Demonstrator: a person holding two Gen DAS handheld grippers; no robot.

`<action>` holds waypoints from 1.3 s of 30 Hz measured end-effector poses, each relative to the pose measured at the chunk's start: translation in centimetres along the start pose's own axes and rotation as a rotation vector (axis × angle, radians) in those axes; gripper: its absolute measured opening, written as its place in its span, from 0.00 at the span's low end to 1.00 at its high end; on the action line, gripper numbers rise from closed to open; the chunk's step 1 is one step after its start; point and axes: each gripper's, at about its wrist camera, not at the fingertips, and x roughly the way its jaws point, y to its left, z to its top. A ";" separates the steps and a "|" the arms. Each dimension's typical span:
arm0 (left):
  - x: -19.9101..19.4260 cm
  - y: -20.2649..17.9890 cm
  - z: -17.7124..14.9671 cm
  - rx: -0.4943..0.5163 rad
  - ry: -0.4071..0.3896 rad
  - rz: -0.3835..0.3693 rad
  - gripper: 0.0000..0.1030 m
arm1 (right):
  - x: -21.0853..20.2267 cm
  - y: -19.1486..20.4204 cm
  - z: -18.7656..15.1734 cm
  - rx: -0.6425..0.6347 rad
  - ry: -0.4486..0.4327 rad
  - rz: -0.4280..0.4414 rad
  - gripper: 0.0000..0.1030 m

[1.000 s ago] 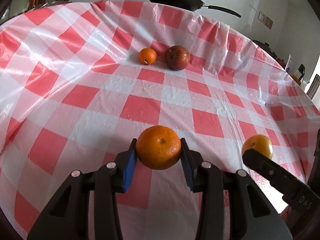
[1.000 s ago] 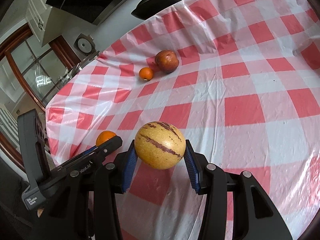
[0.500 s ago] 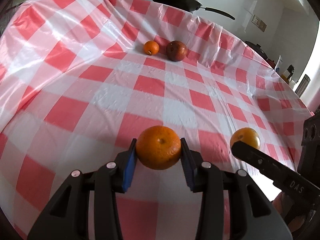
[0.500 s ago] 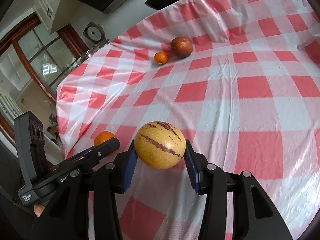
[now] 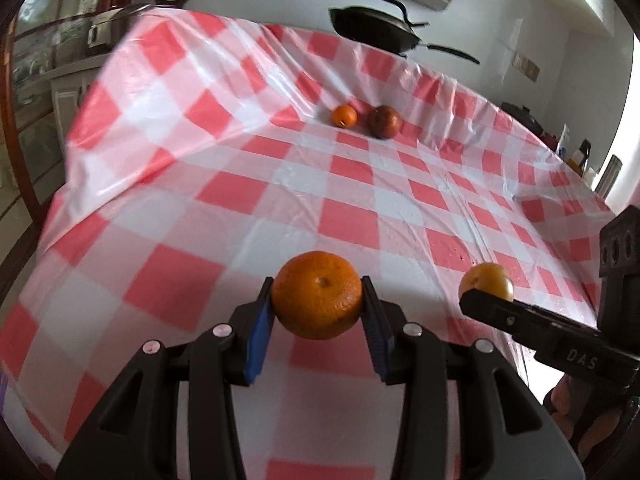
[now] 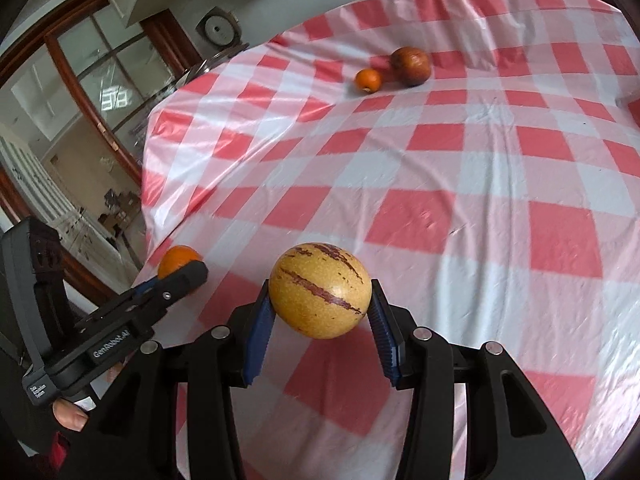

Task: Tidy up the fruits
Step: 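Lift the orange and striped melon in both tools and hold them above the table, then carry the orange and striped melon in both tools over the white box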

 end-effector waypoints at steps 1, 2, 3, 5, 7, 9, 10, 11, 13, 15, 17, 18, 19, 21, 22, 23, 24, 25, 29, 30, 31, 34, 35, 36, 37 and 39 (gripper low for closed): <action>-0.3 0.6 -0.3 -0.013 -0.002 0.002 0.40 | 0.1 0.4 -0.2 -0.008 0.007 0.002 0.44; -0.5 1.1 -0.5 -0.022 -0.002 0.006 0.40 | 0.3 0.8 -0.3 -0.016 0.015 0.005 0.44; -0.6 1.9 -1.0 -0.035 -0.001 0.018 0.40 | 0.4 1.3 -0.5 -0.025 0.024 0.010 0.44; -1.0 3.7 -2.1 -0.078 0.006 0.017 0.40 | 0.7 2.2 -0.9 -0.042 0.043 0.026 0.44; -2.3 5.6 -3.1 -0.127 -0.021 -0.043 0.40 | 1.1 3.3 -1.2 -0.066 0.058 0.036 0.44; -3.6 6.9 -3.8 -0.140 -0.042 -0.008 0.40 | 1.4 4.1 -1.4 -0.079 0.071 0.048 0.44; -4.4 7.5 -4.1 -0.141 -0.056 0.009 0.40 | 1.6 4.5 -1.6 -0.083 0.079 0.057 0.44; -5.2 8.1 -4.4 -0.144 -0.070 0.020 0.40 | 1.8 5.1 -1.8 -0.092 0.085 0.066 0.44; -6.7 9.4 -5.0 -0.163 -0.094 0.036 0.40 | 2.1 6.0 -2.0 -0.110 0.089 0.084 0.44; -8.0 10.6 -5.6 -0.186 -0.112 0.048 0.40 | 2.4 7.4 -2.4 -0.139 0.101 0.112 0.44; -9.4 11.8 -6.3 -0.203 -0.127 0.064 0.40 | 2.6 8.5 -2.7 -0.167 0.107 0.128 0.44; -9.8 12.2 -6.5 -0.204 -0.131 0.071 0.40 | 2.8 9.4 -3.0 -0.190 0.114 0.138 0.44; -10.4 12.7 -6.9 -0.201 -0.135 0.085 0.40 | 3.0 10.3 -3.3 -0.213 0.121 0.145 0.44; -11.2 13.3 -7.6 -0.191 -0.140 0.114 0.40 | 3.3 11.8 -3.8 -0.259 0.132 0.156 0.44; -11.7 13.8 -8.0 -0.186 -0.142 0.130 0.40 | 3.4 12.5 -4.1 -0.280 0.139 0.163 0.44; -12.1 14.2 -8.4 -0.186 -0.141 0.148 0.40 | 3.6 13.2 -4.4 -0.300 0.145 0.171 0.44; -12.3 14.7 -8.6 -0.190 -0.138 0.157 0.40 | 3.9 14.1 -4.8 -0.325 0.156 0.178 0.44; -12.6 15.1 -8.9 -0.197 -0.134 0.165 0.40 | 4.2 14.9 -5.2 -0.346 0.167 0.182 0.44; -13.7 17.2 -10.1 -0.221 -0.114 0.214 0.40 | 4.9 17.4 -6.6 -0.433 0.193 0.193 0.45; -13.9 17.8 -10.5 -0.224 -0.105 0.236 0.40 | 5.0 18.3 -7.0 -0.463 0.199 0.197 0.45; -14.1 18.4 -10.9 -0.230 -0.098 0.258 0.40 | 4.9 19.0 -7.3 -0.486 0.207 0.205 0.45; -14.7 19.9 -12.0 -0.255 -0.084 0.310 0.40 | 4.9 21.7 -8.9 -0.591 0.221 0.225 0.45; -14.8 20.4 -12.4 -0.262 -0.077 0.333 0.40 | 4.8 23.0 -9.8 -0.656 0.218 0.228 0.45; -14.8 21.0 -12.8 -0.266 -0.067 0.364 0.40 | 4.8 23.9 -10.5 -0.702 0.216 0.231 0.45; -14.7 21.5 -13.2 -0.268 -0.051 0.394 0.40 | 4.9 24.9 -11.2 -0.746 0.217 0.238 0.45; -14.3 22.4 -13.8 -0.272 -0.017 0.438 0.41 | 5.4 27.0 -13.2 -0.837 0.255 0.268 0.45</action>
